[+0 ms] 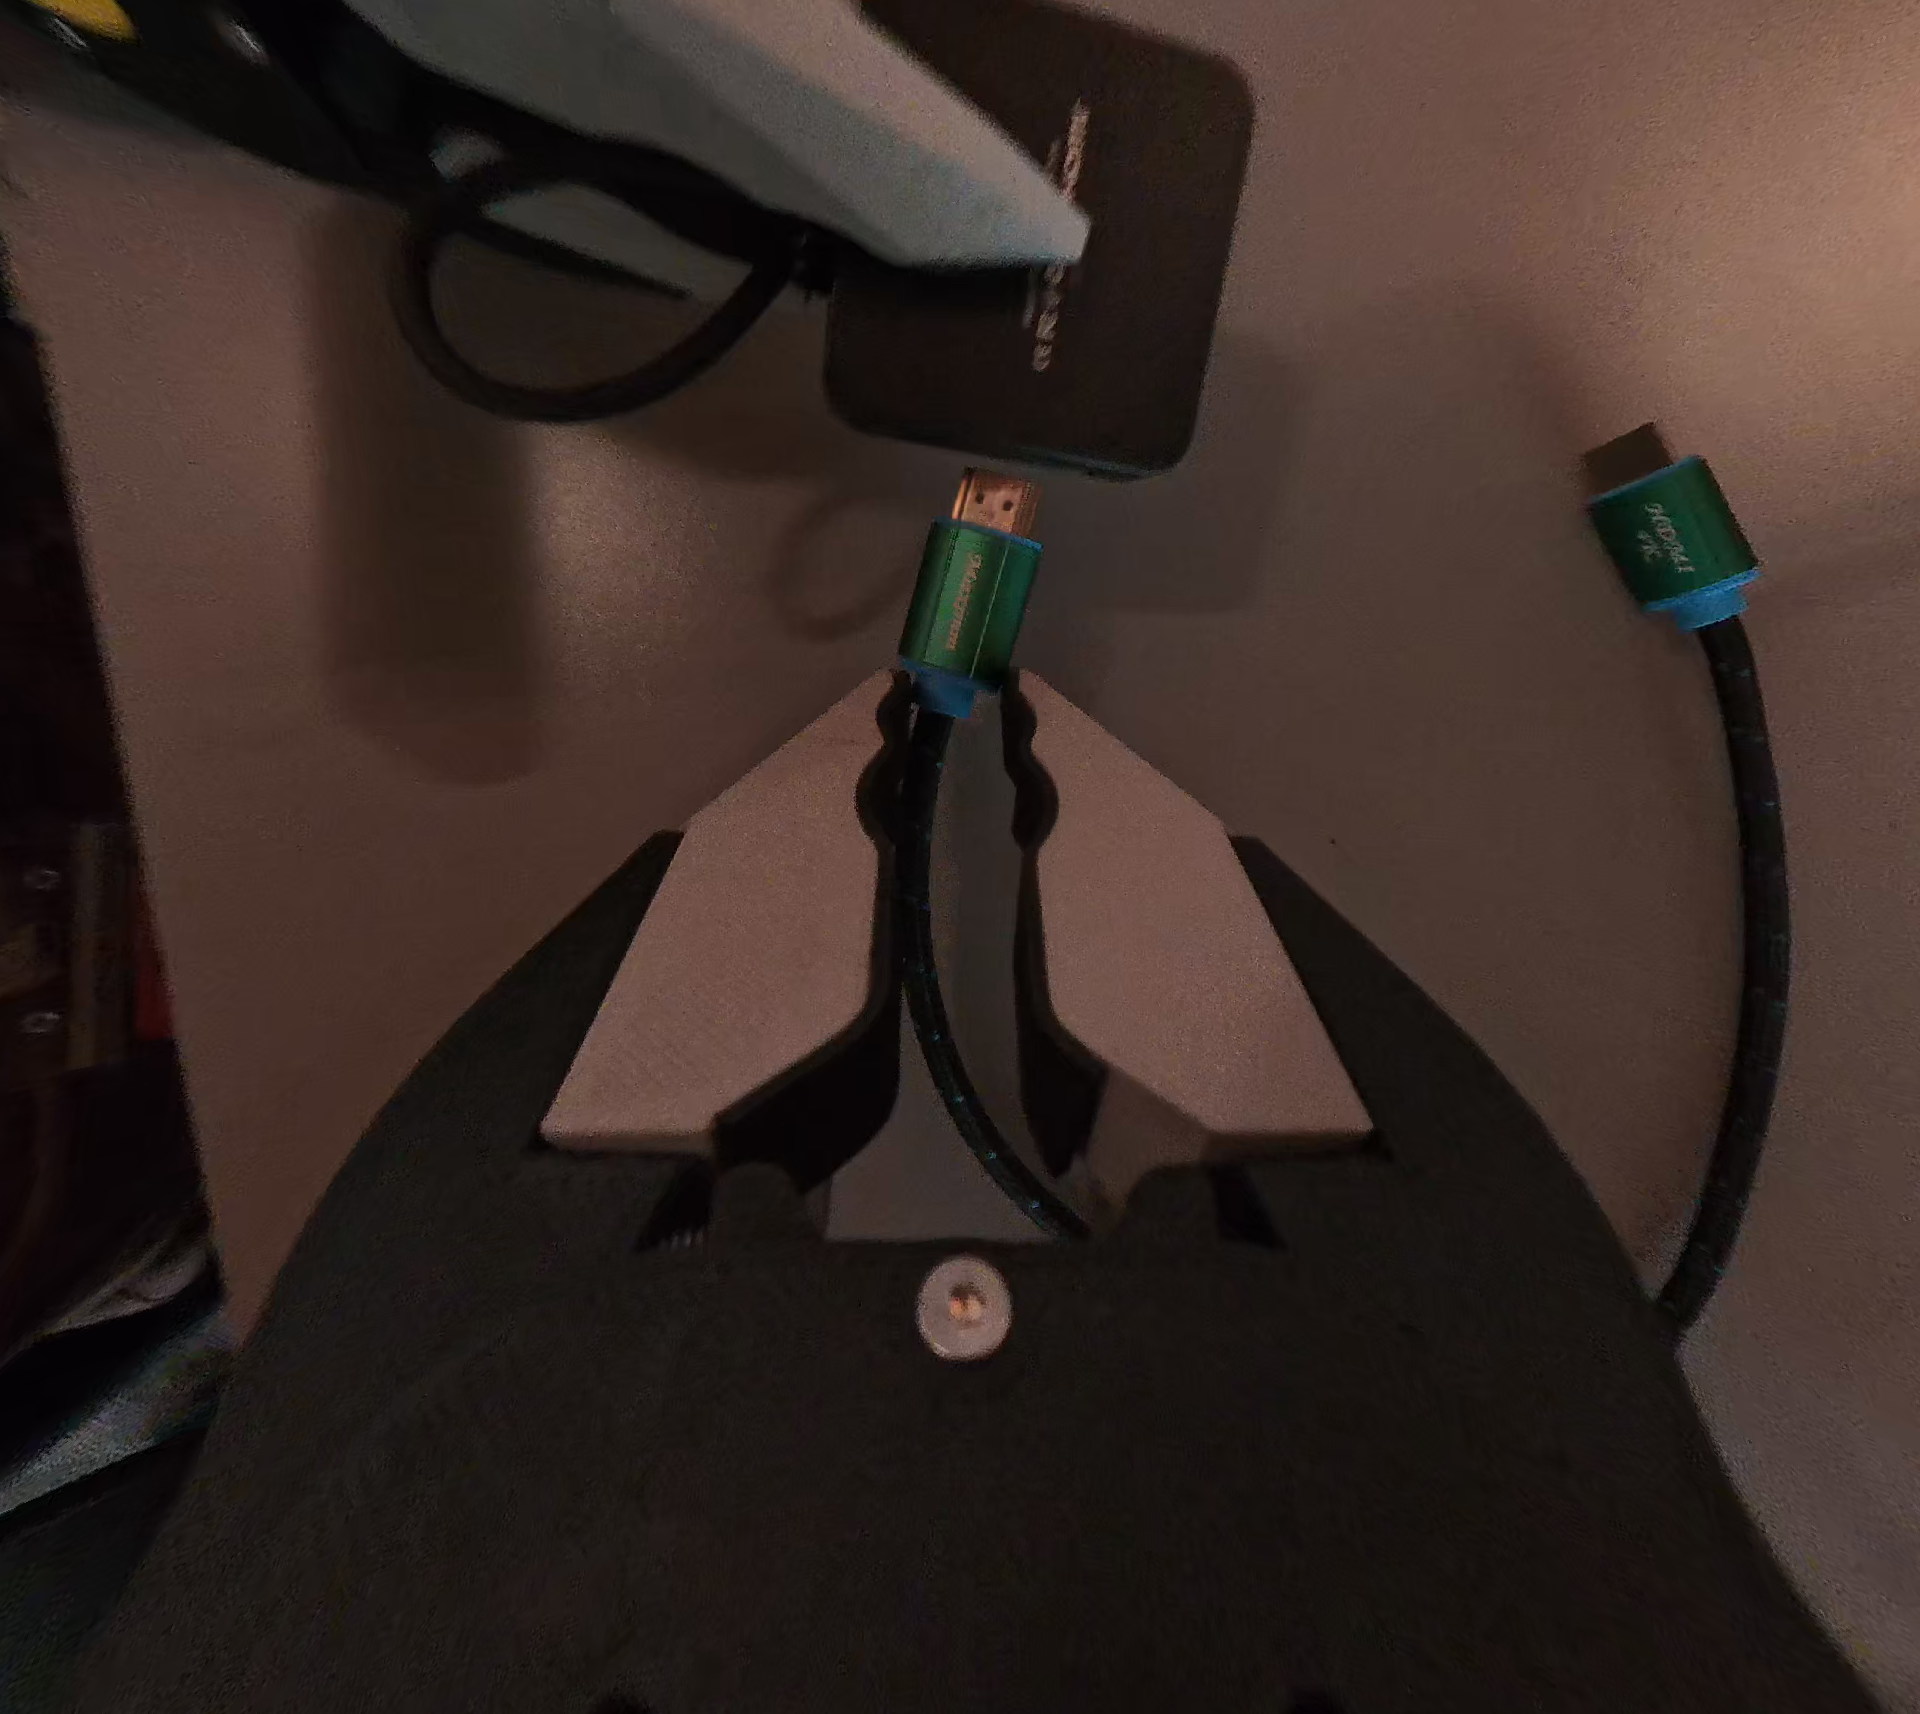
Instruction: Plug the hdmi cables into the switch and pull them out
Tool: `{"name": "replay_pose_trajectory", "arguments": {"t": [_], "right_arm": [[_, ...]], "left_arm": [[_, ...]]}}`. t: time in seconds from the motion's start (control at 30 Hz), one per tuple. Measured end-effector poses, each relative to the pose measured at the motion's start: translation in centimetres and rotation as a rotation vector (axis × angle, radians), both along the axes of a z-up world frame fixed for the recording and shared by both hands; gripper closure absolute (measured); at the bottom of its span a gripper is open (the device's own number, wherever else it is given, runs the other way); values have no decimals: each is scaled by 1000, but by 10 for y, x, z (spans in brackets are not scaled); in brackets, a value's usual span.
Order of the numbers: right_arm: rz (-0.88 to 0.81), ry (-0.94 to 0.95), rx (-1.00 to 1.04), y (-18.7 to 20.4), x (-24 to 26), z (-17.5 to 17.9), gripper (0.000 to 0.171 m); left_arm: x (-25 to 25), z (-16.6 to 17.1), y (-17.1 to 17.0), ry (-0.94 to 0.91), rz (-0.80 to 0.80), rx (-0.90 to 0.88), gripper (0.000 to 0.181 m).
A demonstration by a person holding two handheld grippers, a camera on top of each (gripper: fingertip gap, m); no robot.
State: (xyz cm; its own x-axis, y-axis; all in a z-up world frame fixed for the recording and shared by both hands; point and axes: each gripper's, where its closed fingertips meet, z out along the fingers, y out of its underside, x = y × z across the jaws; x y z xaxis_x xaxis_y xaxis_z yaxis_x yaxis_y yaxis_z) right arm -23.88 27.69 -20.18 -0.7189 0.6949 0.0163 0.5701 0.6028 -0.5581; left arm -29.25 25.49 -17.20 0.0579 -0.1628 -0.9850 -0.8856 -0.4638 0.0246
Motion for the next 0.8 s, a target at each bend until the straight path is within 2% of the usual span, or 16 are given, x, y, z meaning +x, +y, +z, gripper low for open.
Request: {"name": "replay_pose_trajectory", "arguments": {"t": [0.03,0.17,0.8], "right_arm": [[-4,-4,-45,0,0,5,157],[-15,-22,-122,4,1,13,157],[19,-74,-176,0,8,12,158]], "left_arm": [[2,0,1,4,-10,-2,169],[5,2,1,1,-34,5,169],[12,9,0,-8,-81,36,168]]}}
